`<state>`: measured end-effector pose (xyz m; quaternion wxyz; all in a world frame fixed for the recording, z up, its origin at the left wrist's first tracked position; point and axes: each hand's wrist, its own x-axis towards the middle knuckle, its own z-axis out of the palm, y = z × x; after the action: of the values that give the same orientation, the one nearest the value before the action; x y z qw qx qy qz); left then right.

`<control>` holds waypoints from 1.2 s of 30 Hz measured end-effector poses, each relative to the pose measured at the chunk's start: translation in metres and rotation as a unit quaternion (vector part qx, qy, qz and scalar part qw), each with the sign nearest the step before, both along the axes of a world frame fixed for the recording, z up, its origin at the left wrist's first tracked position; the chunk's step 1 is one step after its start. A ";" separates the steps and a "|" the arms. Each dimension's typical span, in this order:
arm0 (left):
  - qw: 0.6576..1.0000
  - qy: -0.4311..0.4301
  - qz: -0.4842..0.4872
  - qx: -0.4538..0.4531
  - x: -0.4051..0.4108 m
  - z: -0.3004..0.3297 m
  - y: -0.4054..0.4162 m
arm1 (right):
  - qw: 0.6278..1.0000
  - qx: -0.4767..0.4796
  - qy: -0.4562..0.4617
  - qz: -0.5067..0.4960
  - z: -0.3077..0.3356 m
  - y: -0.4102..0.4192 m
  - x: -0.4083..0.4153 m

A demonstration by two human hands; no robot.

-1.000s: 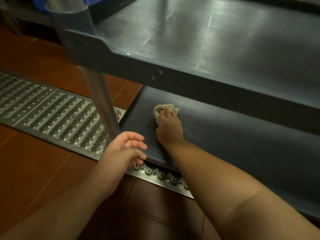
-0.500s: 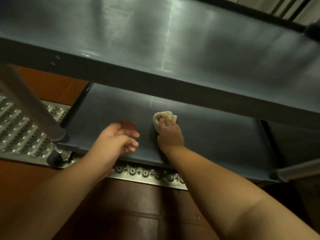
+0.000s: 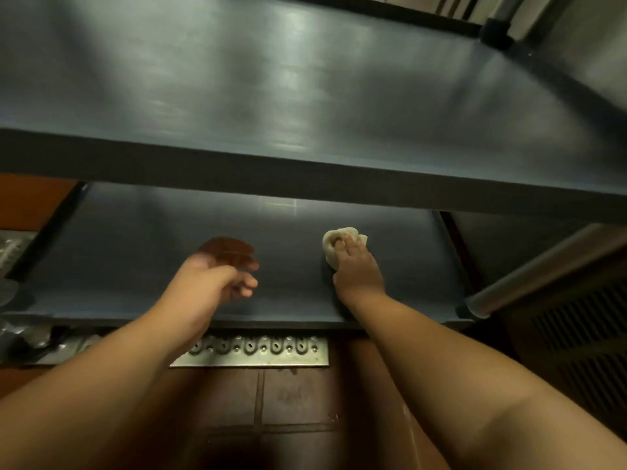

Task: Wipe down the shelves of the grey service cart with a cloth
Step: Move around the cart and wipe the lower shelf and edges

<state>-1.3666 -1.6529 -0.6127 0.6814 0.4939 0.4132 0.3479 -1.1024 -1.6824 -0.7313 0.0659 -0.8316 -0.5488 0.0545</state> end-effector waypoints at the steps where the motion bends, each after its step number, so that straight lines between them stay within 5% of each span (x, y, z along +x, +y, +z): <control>1: 1.000 0.001 -0.006 0.001 0.010 -0.003 -0.004 | 1.000 -0.004 -0.005 -0.007 0.000 -0.006 0.012; 13: 0.999 0.023 -0.029 -0.007 0.065 -0.025 -0.021 | 0.980 -0.046 -0.036 -0.192 0.009 -0.094 0.145; 36: 1.000 -0.017 -0.011 -0.004 0.006 -0.004 0.002 | 0.982 -0.031 -0.017 -0.183 0.020 -0.050 0.065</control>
<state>-1.3607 -1.6505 -0.6164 0.6941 0.4896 0.3976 0.3471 -1.0371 -1.7328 -0.7114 0.0392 -0.9205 -0.3863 0.0444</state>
